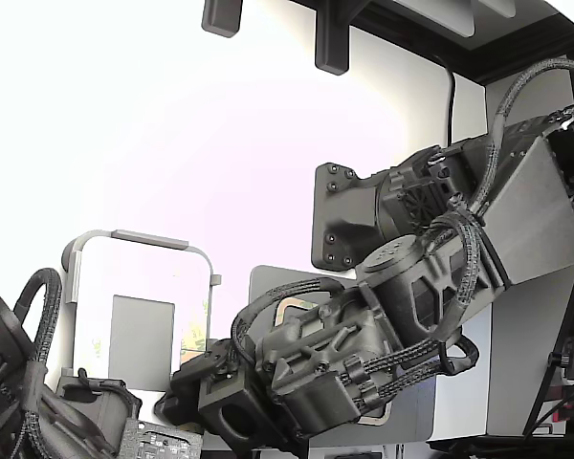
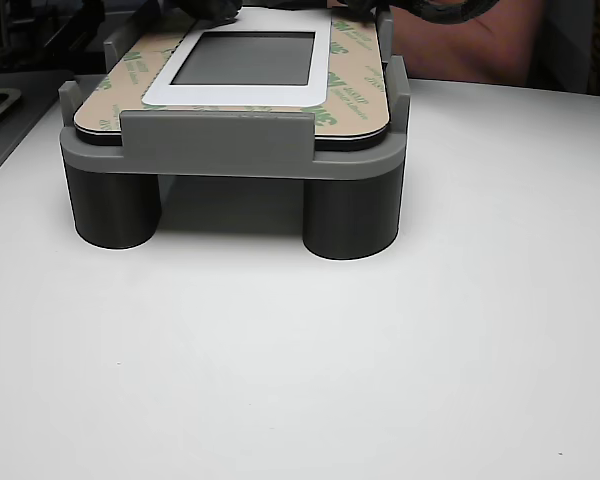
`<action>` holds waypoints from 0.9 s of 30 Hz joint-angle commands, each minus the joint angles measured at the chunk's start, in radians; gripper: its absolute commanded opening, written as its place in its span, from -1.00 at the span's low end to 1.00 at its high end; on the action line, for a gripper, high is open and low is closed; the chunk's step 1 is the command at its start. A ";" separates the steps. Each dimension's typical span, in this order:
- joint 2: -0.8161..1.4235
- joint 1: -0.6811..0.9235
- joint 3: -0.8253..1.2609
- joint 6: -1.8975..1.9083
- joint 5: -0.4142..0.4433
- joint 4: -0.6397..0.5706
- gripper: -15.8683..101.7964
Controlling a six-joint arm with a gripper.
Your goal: Peel off protective film from adhesive tape.
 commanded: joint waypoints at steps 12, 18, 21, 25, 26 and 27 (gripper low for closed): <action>0.018 -0.005 -0.041 -0.002 -0.002 0.011 -0.89; 0.009 -0.014 -0.051 -0.009 -0.009 0.011 -0.89; 0.006 -0.015 -0.051 -0.011 -0.011 0.008 -0.89; 0.002 -0.020 -0.054 -0.015 -0.015 0.008 -0.89; 0.002 -0.021 -0.055 -0.015 -0.015 0.008 -0.89; 0.002 -0.021 -0.055 -0.017 -0.015 0.008 -0.89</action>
